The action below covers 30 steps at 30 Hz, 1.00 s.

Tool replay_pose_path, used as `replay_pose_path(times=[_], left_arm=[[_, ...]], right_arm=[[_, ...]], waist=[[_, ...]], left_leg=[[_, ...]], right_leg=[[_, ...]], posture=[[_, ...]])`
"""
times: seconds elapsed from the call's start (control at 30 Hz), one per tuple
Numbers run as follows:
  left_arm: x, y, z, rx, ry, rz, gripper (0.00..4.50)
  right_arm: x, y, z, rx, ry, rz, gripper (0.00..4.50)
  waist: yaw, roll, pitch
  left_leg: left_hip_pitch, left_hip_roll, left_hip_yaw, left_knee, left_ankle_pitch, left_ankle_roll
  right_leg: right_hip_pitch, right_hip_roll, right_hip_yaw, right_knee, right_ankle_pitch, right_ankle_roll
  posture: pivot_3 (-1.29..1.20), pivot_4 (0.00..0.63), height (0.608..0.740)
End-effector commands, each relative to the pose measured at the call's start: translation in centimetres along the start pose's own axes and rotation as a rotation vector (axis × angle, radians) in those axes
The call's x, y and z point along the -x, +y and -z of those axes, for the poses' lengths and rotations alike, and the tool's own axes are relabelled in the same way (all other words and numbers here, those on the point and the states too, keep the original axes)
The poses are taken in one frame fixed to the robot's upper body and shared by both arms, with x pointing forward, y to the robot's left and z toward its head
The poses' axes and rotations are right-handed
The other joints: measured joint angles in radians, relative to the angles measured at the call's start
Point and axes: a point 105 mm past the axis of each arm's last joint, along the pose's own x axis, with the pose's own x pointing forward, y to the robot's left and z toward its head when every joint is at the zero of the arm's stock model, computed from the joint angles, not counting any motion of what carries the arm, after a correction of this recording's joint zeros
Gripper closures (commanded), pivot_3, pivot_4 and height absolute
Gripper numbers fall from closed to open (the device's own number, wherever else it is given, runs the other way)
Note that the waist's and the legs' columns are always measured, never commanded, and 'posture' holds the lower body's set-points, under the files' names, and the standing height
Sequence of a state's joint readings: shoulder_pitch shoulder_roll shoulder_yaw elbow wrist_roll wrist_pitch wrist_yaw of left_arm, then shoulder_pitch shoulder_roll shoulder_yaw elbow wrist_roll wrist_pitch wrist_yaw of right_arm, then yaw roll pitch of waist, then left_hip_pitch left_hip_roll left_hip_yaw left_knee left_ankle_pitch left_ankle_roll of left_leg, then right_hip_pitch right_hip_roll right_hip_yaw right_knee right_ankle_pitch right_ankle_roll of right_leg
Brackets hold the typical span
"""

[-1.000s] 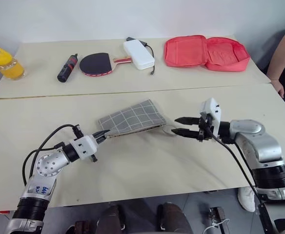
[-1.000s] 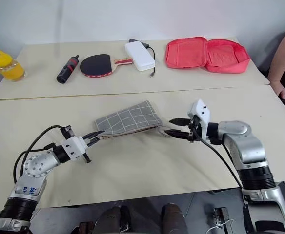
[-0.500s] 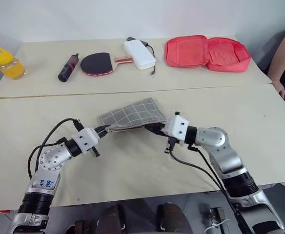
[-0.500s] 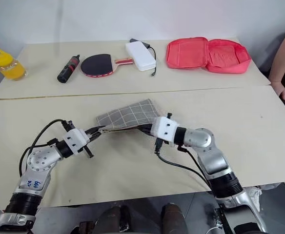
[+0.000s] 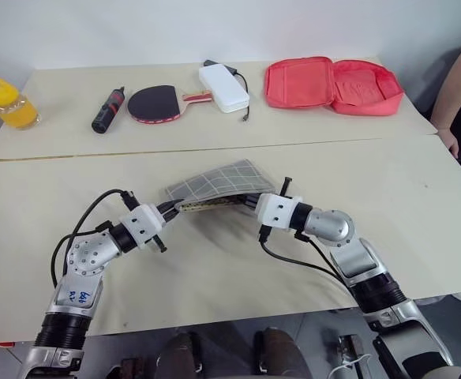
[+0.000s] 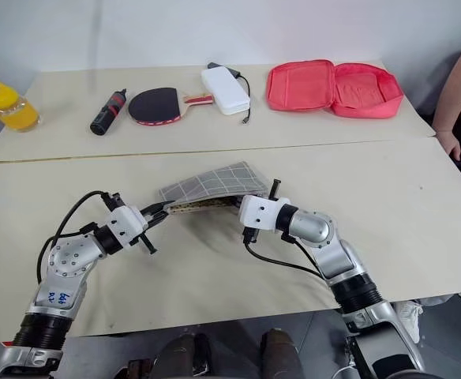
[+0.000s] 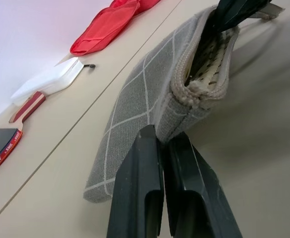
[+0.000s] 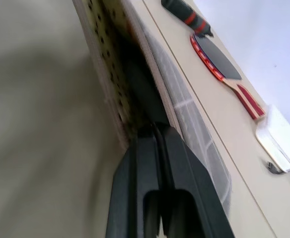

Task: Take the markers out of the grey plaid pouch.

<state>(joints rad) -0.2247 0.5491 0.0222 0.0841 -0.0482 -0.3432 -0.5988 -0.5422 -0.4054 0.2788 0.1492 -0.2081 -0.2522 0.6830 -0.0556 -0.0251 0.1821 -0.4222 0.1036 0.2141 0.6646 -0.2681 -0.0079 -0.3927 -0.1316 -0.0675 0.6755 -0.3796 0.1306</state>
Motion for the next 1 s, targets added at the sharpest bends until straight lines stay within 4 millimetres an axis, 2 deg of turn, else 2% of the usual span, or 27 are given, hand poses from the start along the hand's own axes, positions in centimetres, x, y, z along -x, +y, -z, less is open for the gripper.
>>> replay_pose_path(times=[0.03, 0.17, 0.27, 0.53, 0.63, 0.67, 0.73, 0.77, 0.9, 1.0], left_arm=[[-0.4, 0.0, -1.5, -0.031, -0.048, 0.004, 4.5], [-0.7, -0.4, -1.8, -0.036, -0.054, 0.025, 4.5], [-0.8, -0.4, -2.0, -0.035, -0.06, 0.027, 4.5], [-1.3, -0.3, -2.8, -0.027, -0.079, 0.042, 4.5], [-1.5, -0.2, -3.1, -0.025, -0.085, 0.043, 4.5], [-1.5, -0.1, -3.2, -0.019, -0.09, 0.044, 4.5], [-1.6, -0.1, -3.3, -0.006, -0.096, 0.045, 4.5], [-1.7, -0.1, -3.4, 0.007, -0.1, 0.047, 4.5], [-1.8, -0.2, -3.8, 0.068, -0.119, 0.062, 4.5], [-2.1, -0.3, -4.4, 0.16, -0.13, 0.083, 4.5]], right_arm=[[-0.4, -0.8, -1.2, 0.034, -0.043, 0.035, 4.44], [-0.6, -2.0, -1.1, 0.06, -0.019, 0.075, 4.44], [-0.7, -2.3, -1.3, 0.092, -0.017, 0.073, 3.87], [-0.5, -2.0, -1.0, 0.204, 0.01, 0.002, 1.24], [-0.5, -1.8, -0.9, 0.182, 0.014, -0.02, 0.24], [-0.5, -1.8, -1.0, 0.166, 0.009, -0.024, 0.03], [-0.4, -1.9, -1.3, 0.145, -0.001, -0.029, 0.11], [-0.4, -2.0, -1.4, 0.137, -0.003, -0.034, 0.32], [-0.2, -2.7, -2.0, 0.131, -0.008, -0.042, 1.61], [0.0, -2.5, -2.7, 0.094, -0.003, -0.129, 1.61]], waist=[[0.0, 0.0, 0.0], [0.0, 0.0, 0.0], [0.0, 0.0, 0.0], [-0.001, 0.0, 0.0], [-0.001, 0.0, 0.0], [0.0, 0.0, 0.0], [0.0, 0.0, 0.0], [0.0, 0.0, 0.0], [0.0, 0.0, 0.0], [0.001, 0.0, 0.0]], left_leg=[[0.0, 0.0, 0.0, 0.0, 0.0, 0.0], [0.0, 0.0, 0.0, 0.0, 0.0, 0.0], [0.0, 0.0, 0.0, 0.0, 0.0, 0.0], [0.0, 0.0, 0.0, 0.0, 0.0, 0.0], [0.0, 0.0, 0.0, 0.0, 0.0, 0.0], [0.0, 0.0, 0.0, 0.0, 0.0, 0.0], [0.0, 0.0, 0.0, 0.0, 0.0, 0.0], [0.0, 0.0, 0.0, 0.0, 0.0, 0.0], [0.0, 0.0, 0.0, 0.0, 0.0, 0.0], [0.0, 0.0, 0.0, 0.001, 0.0, 0.0]], right_leg=[[0.0, 0.0, 0.0, 0.0, 0.0, 0.0], [0.0, 0.0, 0.0, 0.0, 0.0, 0.0], [0.0, 0.0, 0.0, 0.001, 0.0, 0.0], [0.0, 0.0, 0.0, 0.001, 0.0, 0.0], [0.0, 0.0, 0.0, 0.001, 0.0, 0.0], [0.0, 0.0, 0.0, 0.001, 0.0, 0.0], [0.0, 0.0, 0.0, 0.001, 0.0, 0.0], [0.0, 0.0, 0.0, 0.001, 0.0, 0.0], [0.0, 0.0, 0.0, 0.001, 0.0, 0.0], [0.0, 0.0, 0.0, 0.001, 0.0, 0.0]], posture=[[0.0, 0.15, 0.74], [0.0, 0.15, 0.74], [0.0, 0.15, 0.74], [0.0, 0.15, 0.74], [0.0, 0.15, 0.74], [0.0, 0.15, 0.74], [0.0, 0.15, 0.74], [0.0, 0.15, 0.74], [0.0, 0.15, 0.74], [0.0, 0.15, 0.74]])
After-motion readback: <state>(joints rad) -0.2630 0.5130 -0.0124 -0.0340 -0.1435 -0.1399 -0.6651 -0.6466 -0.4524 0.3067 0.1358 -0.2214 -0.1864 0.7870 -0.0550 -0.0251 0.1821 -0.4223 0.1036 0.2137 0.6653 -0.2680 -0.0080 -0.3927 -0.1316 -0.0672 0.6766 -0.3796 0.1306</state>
